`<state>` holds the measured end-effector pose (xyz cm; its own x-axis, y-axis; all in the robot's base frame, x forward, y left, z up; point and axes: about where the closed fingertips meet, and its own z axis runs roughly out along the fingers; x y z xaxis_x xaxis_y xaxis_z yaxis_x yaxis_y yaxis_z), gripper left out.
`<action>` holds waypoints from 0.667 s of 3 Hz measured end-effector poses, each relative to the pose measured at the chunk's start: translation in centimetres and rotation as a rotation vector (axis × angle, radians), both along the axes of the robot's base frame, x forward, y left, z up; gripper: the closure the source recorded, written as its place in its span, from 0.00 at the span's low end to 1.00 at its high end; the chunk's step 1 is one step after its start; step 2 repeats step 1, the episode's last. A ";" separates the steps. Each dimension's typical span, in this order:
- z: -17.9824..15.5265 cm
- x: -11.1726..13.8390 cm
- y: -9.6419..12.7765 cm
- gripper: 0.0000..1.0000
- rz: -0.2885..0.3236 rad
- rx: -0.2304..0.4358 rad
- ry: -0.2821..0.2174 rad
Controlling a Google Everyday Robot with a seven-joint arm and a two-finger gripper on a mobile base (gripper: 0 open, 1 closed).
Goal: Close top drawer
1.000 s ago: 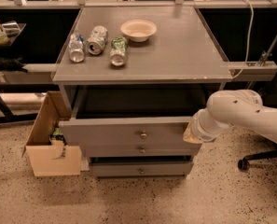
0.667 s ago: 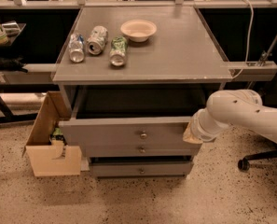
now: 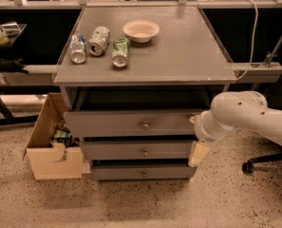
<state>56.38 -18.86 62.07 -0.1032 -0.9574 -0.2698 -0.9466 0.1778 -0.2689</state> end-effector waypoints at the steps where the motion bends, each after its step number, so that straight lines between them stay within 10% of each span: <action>1: 0.0 0.0 0.0 0.00 0.000 0.000 0.000; 2: 0.0 0.0 0.0 0.00 0.000 0.000 0.000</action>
Offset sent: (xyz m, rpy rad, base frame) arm 0.0000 0.0000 0.0000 0.0000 0.0000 0.0000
